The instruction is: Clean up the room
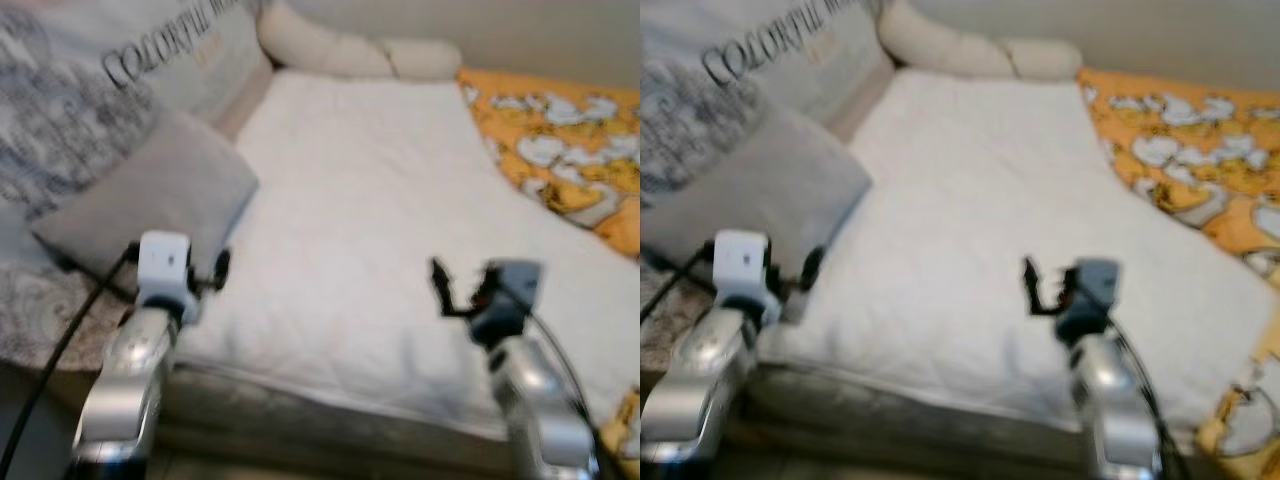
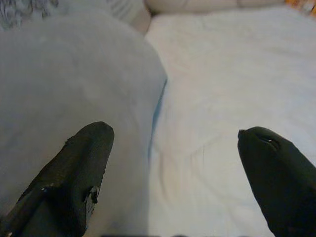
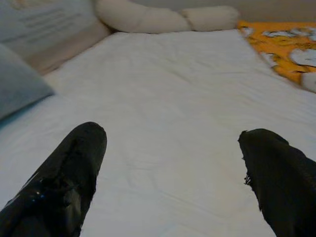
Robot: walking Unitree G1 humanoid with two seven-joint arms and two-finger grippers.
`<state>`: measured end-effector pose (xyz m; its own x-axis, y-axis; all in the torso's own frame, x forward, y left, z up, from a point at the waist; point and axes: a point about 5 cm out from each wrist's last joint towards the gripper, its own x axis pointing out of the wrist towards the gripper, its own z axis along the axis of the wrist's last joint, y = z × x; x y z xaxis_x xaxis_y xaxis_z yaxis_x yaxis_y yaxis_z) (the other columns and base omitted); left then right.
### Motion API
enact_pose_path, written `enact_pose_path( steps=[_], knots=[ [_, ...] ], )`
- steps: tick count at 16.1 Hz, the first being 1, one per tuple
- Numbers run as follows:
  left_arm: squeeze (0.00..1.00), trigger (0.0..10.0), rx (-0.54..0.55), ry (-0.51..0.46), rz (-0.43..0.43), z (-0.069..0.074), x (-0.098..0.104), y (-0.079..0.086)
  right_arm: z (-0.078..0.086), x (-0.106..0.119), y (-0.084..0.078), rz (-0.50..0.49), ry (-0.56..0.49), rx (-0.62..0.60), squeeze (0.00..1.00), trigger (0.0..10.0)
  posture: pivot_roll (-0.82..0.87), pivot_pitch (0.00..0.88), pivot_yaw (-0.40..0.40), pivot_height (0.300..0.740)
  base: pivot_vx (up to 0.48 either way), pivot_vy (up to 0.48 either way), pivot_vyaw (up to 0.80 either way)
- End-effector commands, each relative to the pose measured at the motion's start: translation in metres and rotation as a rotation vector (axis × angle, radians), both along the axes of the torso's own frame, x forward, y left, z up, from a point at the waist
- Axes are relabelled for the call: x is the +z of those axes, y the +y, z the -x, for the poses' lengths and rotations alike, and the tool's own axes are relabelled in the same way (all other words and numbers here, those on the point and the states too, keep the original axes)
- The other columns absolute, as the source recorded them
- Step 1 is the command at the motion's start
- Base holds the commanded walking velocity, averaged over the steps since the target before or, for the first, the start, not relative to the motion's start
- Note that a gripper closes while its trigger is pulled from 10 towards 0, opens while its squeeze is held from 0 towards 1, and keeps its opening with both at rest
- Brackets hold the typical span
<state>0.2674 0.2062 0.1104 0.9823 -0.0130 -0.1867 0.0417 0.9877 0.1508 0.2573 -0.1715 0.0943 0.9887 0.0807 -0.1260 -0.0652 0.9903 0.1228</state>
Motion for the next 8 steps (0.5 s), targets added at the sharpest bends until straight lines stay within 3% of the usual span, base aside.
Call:
enact_pose_path(
  steps=[1,8],
  knots=[
    [1.0,10.0,-0.001,-0.013,-0.008,-0.0028,0.004,-0.0018,-0.0022,0.0035,-0.0039,0.005,-0.009,-0.008,1.0,10.0,-0.08,0.0,0.006,0.74,0.0,-0.48,0.0],
    [1.0,10.0,-0.003,-0.014,0.02,-0.0076,0.0057,-0.0066,-0.0072,0.0065,-0.0042,0.031,-0.02,0.007,1.0,10.0,-0.07,0.0,0.006,0.74,0.0,-0.48,0.0]
  ],
)
